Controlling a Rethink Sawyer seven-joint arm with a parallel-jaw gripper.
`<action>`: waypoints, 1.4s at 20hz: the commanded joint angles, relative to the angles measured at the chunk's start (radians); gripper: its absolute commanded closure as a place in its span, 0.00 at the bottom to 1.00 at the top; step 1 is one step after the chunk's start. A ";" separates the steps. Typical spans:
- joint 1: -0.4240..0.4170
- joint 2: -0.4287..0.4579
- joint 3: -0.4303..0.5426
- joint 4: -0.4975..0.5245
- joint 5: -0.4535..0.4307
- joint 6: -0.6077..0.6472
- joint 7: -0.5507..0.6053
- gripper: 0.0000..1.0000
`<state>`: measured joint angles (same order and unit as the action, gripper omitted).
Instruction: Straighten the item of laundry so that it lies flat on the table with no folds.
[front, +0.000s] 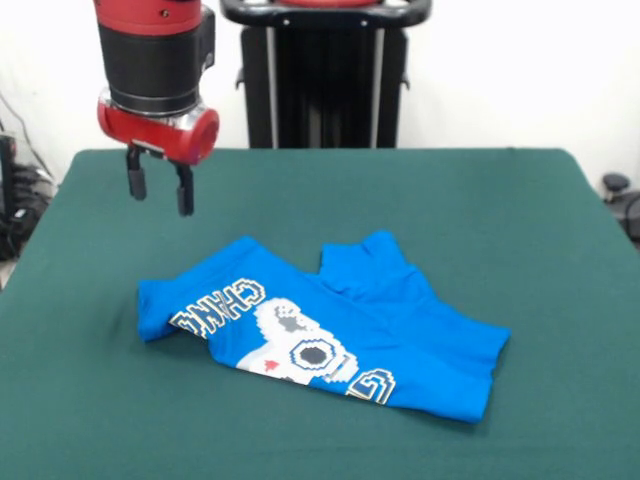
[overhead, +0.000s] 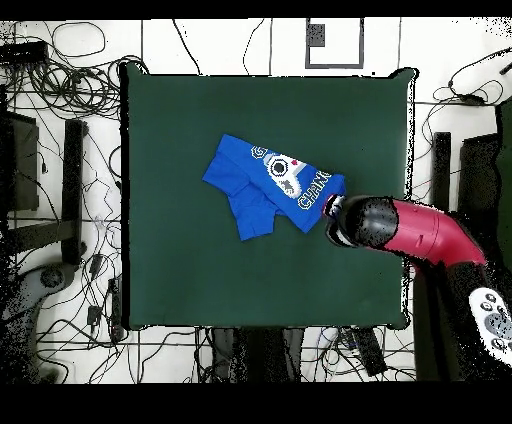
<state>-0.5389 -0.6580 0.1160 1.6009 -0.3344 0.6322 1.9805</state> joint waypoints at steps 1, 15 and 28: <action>0.079 0.091 -0.106 0.050 0.117 -0.132 0.402 0.00; 0.089 0.096 -0.123 0.110 0.157 -0.219 0.370 0.00; 0.101 0.112 -0.127 0.120 0.185 -0.247 0.343 0.00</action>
<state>-0.4798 -0.6167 -0.0451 1.6290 -0.1973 0.4306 2.1416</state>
